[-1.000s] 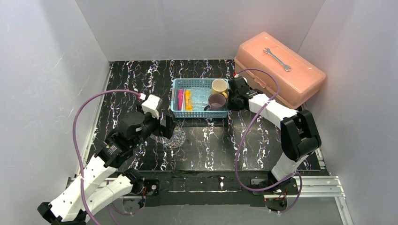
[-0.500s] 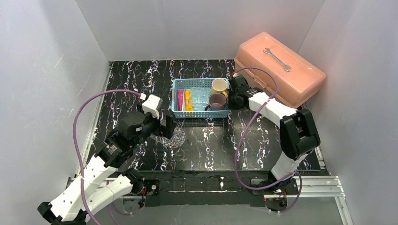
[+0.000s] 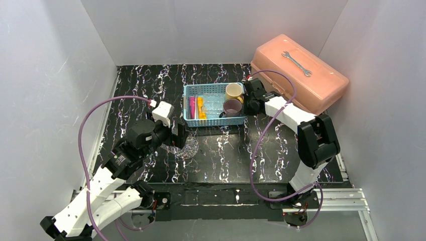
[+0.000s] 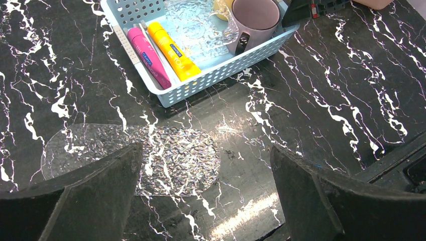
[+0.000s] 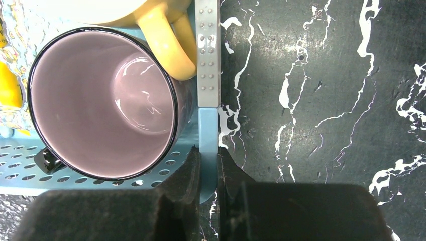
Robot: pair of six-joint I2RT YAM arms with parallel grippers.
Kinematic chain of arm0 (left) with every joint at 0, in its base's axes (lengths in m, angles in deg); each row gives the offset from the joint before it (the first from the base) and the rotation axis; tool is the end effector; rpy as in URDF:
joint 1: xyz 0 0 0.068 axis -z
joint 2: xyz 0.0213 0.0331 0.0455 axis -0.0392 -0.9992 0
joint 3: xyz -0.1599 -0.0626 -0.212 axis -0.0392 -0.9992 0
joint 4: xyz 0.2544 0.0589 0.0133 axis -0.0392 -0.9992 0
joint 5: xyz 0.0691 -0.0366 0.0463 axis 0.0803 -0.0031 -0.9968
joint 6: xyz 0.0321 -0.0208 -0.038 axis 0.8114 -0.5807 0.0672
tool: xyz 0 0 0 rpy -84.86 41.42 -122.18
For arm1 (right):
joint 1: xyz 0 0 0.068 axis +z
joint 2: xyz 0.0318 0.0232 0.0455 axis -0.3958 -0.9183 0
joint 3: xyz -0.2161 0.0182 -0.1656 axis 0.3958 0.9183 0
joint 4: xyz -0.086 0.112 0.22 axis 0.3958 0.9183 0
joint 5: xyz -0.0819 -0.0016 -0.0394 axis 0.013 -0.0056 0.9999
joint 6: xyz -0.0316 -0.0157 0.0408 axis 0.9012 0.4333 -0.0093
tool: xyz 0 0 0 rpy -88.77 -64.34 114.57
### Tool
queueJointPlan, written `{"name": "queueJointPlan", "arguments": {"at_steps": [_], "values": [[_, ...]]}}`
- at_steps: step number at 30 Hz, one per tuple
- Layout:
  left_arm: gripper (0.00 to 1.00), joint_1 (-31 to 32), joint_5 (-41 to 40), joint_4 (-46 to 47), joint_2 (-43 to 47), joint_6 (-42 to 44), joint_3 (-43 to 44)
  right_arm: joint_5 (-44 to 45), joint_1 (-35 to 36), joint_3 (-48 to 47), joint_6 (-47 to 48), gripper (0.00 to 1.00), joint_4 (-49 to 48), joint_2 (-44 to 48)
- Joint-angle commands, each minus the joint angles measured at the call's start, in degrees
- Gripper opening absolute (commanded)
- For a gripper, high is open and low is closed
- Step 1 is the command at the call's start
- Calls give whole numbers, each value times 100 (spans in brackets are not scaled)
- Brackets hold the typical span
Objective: Prepare toiletry sets of a toothbrush and toothpaste on the tray
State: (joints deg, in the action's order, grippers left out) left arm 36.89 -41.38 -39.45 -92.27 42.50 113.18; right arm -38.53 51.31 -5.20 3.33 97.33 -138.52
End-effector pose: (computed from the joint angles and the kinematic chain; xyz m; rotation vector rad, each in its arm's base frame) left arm 0.1202 -0.0913 0.3551 0.3860 1.7945 -0.4599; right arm 0.3359 0.1712 0.2272 -0.0298 2.4553 0.1660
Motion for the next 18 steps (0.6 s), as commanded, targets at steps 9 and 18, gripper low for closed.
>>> {"name": "queueJointPlan", "arguments": {"at_steps": [9,18], "values": [[98,9,-22,-51,9,84,82,356,40,-336,-44,39,-5,-78],[98,15,-88,-51,-38,80,79,490,48,-523,61,50,215,304]]}}
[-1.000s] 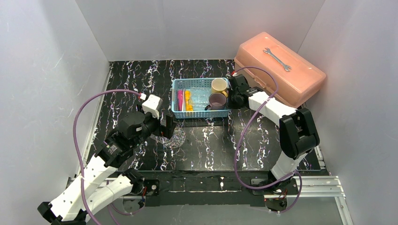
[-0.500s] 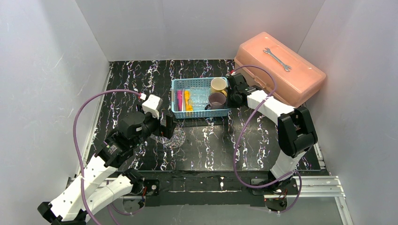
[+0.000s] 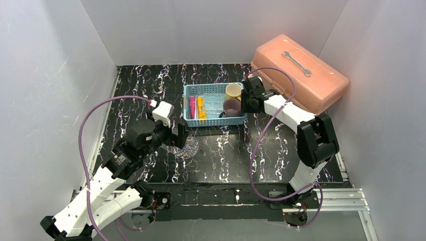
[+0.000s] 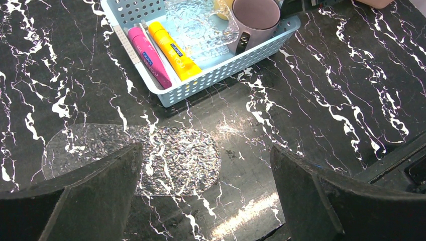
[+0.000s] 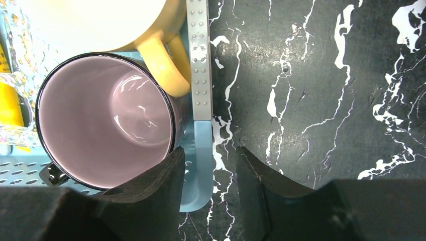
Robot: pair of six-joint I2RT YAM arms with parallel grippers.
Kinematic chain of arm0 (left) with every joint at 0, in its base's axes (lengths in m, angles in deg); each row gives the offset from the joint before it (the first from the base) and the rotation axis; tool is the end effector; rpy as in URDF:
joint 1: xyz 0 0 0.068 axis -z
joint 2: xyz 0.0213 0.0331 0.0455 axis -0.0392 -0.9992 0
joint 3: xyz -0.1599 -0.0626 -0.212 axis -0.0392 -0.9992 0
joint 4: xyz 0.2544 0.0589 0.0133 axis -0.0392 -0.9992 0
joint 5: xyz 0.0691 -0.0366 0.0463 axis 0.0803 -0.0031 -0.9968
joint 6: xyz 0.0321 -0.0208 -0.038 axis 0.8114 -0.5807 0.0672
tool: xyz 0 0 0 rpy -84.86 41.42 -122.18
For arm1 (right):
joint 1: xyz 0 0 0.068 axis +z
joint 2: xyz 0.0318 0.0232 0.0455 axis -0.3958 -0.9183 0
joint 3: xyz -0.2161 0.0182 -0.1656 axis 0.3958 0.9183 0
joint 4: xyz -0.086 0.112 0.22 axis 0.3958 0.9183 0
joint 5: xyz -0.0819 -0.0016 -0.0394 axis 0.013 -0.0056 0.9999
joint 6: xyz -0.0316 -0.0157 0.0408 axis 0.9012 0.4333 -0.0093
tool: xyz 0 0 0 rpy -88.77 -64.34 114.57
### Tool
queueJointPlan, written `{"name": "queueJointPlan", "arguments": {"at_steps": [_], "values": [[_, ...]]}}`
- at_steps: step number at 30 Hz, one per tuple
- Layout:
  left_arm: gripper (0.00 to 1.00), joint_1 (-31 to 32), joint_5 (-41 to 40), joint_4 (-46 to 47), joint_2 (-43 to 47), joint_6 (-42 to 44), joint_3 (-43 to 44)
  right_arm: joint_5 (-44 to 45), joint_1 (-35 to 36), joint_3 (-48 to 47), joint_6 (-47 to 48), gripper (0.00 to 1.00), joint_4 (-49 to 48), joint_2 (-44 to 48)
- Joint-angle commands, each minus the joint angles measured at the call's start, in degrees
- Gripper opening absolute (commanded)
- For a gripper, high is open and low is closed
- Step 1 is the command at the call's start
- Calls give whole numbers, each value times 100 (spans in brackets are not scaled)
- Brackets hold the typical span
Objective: Prepare toiletry sets of a toothbrush and toothpaste on the tray
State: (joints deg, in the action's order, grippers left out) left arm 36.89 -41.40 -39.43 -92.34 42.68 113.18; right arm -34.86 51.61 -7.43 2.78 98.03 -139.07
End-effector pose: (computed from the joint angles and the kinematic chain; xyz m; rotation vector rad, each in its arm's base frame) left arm 0.1205 -0.0915 0.3550 0.3888 1.7945 -0.4571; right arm 0.3408 0.1735 0.2355 0.0062 2.4189 0.1096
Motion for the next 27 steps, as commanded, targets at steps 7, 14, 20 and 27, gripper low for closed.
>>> {"name": "queueJointPlan", "arguments": {"at_steps": [7,14,20,27], "values": [[98,14,-141,-60,-128,36,82,-43,232,-314,238,54,351,944],[98,11,-560,-181,-289,58,133,-1051,1711,134,204,61,-439,1579],[98,15,-1212,-200,-184,2,100,-1268,2540,81,177,61,-917,1149],[98,15,-2212,-307,-5,-139,91,-1325,3012,-203,273,61,-1122,474]]}}
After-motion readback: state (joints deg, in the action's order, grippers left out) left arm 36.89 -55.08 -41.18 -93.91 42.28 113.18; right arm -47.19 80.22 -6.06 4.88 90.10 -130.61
